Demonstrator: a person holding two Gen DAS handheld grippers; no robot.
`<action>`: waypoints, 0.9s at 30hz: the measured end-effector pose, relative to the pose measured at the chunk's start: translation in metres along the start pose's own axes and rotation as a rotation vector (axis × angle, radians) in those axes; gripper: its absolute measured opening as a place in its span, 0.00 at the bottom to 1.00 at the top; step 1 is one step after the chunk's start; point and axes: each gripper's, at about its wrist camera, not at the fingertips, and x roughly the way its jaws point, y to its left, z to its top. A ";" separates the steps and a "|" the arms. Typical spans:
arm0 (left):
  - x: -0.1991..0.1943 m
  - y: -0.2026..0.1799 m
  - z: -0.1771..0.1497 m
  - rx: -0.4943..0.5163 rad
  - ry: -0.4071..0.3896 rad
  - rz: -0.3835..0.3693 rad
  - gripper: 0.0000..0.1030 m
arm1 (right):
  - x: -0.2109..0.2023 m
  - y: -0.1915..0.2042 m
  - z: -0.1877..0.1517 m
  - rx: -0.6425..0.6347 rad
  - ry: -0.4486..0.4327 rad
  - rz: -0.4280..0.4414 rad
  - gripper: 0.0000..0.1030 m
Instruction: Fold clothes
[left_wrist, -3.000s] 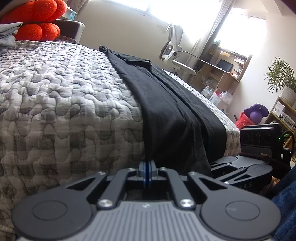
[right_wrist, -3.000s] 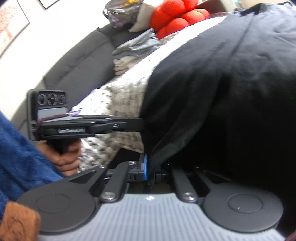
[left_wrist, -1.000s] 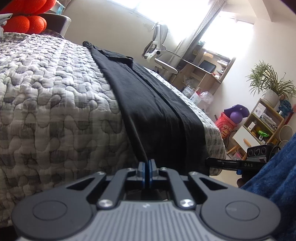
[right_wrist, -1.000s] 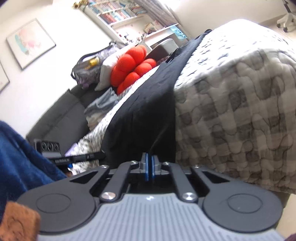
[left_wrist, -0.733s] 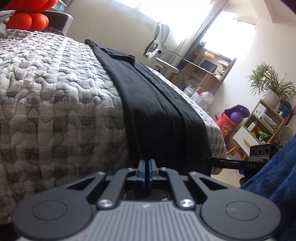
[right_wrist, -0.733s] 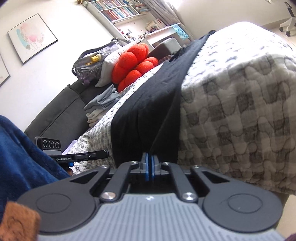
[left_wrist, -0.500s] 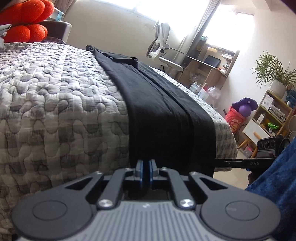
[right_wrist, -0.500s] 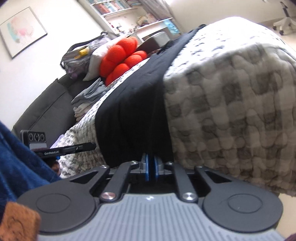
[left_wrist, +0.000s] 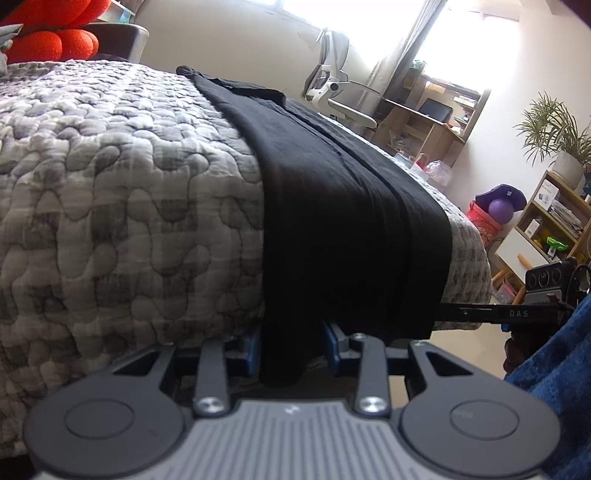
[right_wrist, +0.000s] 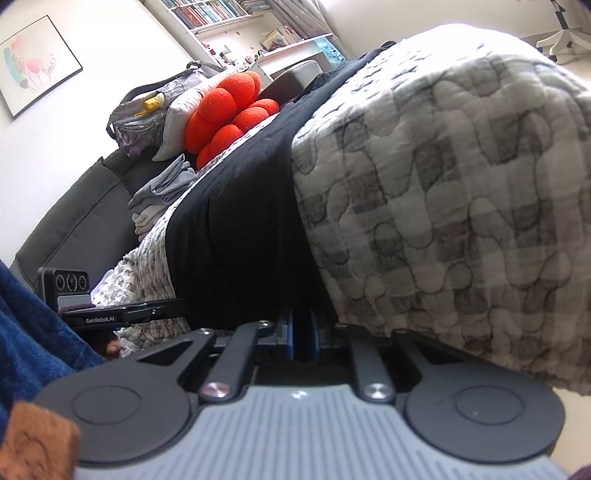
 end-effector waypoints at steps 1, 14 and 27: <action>0.002 0.000 -0.001 0.001 0.006 -0.001 0.34 | 0.001 0.000 0.000 -0.001 0.003 -0.001 0.16; -0.002 0.003 -0.004 -0.011 0.013 -0.016 0.03 | 0.006 0.000 0.001 -0.042 0.022 -0.001 0.18; -0.015 0.004 -0.003 0.010 -0.015 -0.033 0.02 | -0.009 0.001 -0.004 -0.062 0.016 -0.026 0.19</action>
